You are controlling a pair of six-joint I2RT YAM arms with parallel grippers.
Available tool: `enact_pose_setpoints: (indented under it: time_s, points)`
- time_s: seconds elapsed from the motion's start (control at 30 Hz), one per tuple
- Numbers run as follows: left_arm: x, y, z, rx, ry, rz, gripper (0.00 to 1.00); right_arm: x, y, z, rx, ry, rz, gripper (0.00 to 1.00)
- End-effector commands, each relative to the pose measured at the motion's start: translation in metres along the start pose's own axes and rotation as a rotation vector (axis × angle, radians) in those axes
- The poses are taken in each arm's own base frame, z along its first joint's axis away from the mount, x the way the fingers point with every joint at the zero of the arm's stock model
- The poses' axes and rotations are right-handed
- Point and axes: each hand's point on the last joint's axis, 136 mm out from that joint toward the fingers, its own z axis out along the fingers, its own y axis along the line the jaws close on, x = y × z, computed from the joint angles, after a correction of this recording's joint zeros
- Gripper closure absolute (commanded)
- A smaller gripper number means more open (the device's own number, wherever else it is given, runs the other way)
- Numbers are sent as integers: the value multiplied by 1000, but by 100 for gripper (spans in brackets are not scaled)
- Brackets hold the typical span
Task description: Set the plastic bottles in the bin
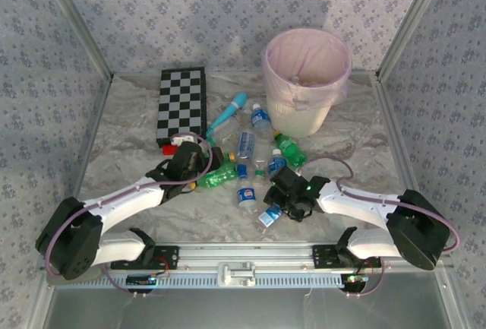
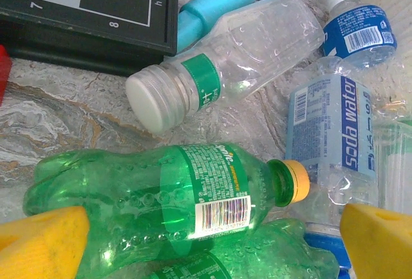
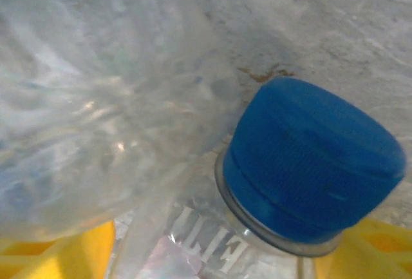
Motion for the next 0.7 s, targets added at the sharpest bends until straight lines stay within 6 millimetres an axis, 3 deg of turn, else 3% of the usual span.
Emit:
enact_pose_setpoints:
  time_s: [0.0, 0.3, 0.53, 0.67]
  points:
    - [-3, 10, -6, -28, -22, -10, 0, 3, 8, 6, -40, 33, 0, 28]
    - [-9, 20, -7, -61, -44, -29, 0, -20, 20, -24, -97, -96, -26, 49]
    - [-22, 37, -13, -95, -78, -77, 0, -37, 25, -57, -94, -195, -89, 52]
    - [-27, 48, -20, -116, -109, -114, 0, -63, 43, -90, -124, -315, -190, 52]
